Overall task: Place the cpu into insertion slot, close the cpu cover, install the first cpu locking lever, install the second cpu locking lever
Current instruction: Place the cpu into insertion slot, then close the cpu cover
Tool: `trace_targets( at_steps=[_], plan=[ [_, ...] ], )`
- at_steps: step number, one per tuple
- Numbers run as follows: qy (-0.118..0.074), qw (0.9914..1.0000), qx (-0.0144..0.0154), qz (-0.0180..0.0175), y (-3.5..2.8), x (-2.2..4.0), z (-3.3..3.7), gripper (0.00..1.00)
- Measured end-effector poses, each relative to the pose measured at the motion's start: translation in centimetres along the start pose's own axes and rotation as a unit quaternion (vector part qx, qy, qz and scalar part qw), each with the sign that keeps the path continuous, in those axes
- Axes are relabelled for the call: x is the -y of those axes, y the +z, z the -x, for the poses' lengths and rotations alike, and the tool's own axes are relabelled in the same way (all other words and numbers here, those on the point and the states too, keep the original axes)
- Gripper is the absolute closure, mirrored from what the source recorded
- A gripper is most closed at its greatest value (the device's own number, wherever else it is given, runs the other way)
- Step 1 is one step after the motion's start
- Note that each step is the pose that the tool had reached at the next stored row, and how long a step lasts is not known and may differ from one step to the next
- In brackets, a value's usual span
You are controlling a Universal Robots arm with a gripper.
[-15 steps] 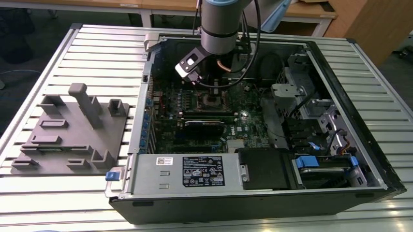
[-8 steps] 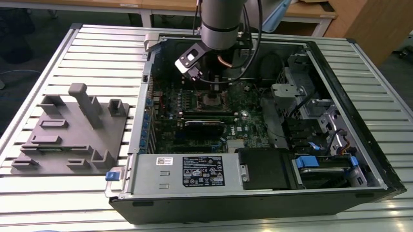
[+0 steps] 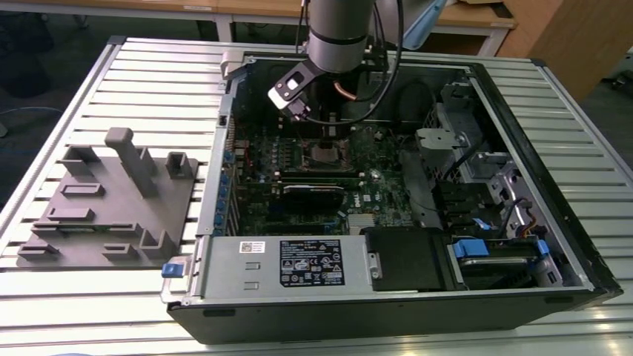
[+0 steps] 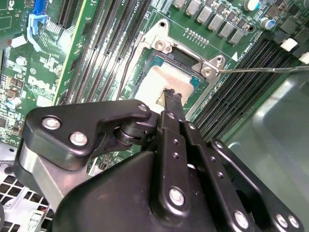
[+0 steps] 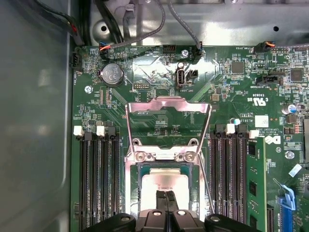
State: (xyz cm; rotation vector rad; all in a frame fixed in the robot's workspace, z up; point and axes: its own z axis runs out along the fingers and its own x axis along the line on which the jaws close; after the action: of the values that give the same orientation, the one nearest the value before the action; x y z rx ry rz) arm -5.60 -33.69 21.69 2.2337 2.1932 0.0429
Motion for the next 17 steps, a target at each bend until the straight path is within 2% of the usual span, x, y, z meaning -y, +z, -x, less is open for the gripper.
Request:
trace_targets(
  at_steps=[17],
  plan=[
    [0.000,1.00000,0.0001,-0.0001,-1.09,-0.03,-0.01,0.89]
  ],
)
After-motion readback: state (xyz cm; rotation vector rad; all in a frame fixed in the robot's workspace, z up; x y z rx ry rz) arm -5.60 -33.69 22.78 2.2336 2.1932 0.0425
